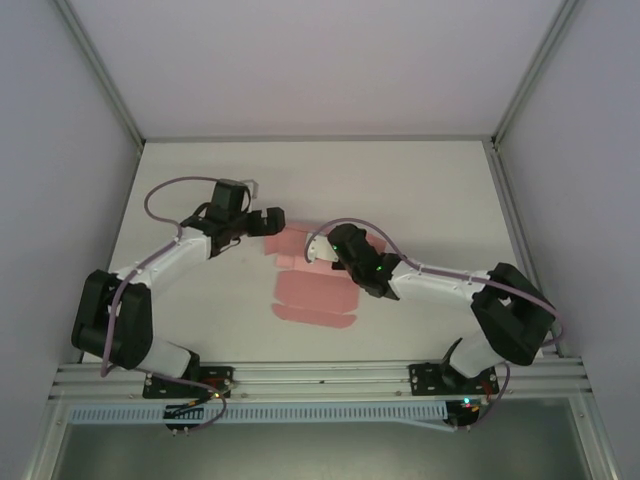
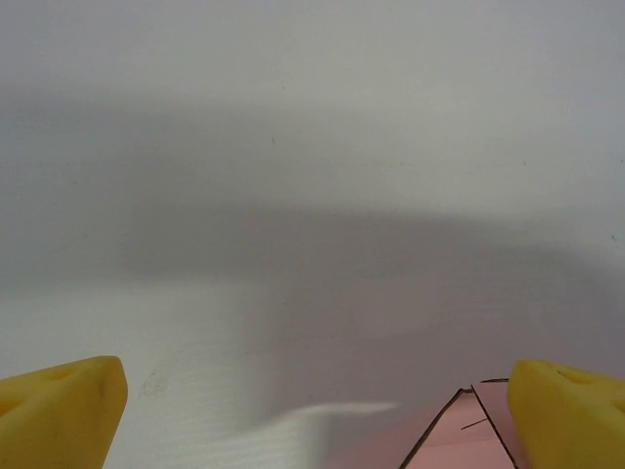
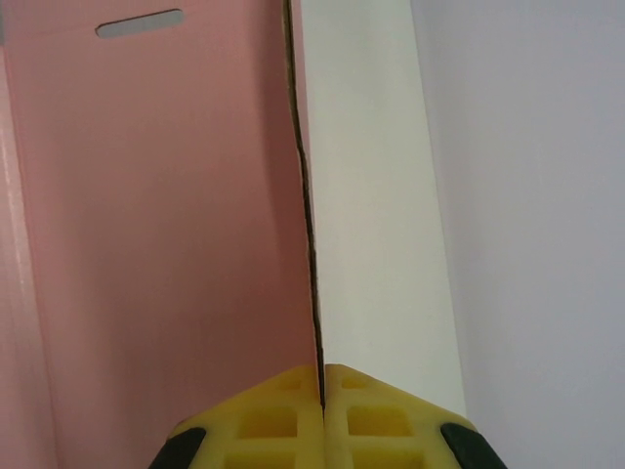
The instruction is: Assemble paper box
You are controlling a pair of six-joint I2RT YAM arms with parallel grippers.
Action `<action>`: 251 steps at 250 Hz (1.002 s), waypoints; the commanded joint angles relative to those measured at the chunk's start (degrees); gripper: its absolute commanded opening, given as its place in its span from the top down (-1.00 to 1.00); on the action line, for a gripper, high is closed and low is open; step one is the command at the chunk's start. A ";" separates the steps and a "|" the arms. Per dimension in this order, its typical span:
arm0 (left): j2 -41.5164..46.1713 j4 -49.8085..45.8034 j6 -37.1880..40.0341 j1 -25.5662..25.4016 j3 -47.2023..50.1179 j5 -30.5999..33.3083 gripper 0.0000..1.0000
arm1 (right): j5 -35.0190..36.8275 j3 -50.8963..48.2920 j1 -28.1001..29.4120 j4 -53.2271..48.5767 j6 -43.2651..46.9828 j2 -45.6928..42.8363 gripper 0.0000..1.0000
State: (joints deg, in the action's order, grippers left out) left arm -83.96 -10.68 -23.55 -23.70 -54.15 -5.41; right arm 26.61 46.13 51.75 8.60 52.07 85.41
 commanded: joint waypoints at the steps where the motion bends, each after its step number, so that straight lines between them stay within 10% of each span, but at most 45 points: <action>1: -0.88 1.43 2.01 -0.49 0.72 -5.57 -0.99 | -2.62 1.83 -0.28 0.36 -3.76 -2.88 1.00; 139: -1.12 0.50 3.25 -8.02 1.93 -6.98 -0.99 | -7.70 3.73 -4.86 -0.60 -15.68 -6.74 1.00; 251: 1.90 -2.37 1.31 -8.78 1.14 4.93 -1.00 | -9.38 2.48 -5.16 -3.26 -14.52 -6.73 1.00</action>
State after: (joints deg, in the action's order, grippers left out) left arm -84.88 -9.10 -21.93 -32.36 -52.93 -6.52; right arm 17.74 48.34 46.70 4.43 38.87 79.40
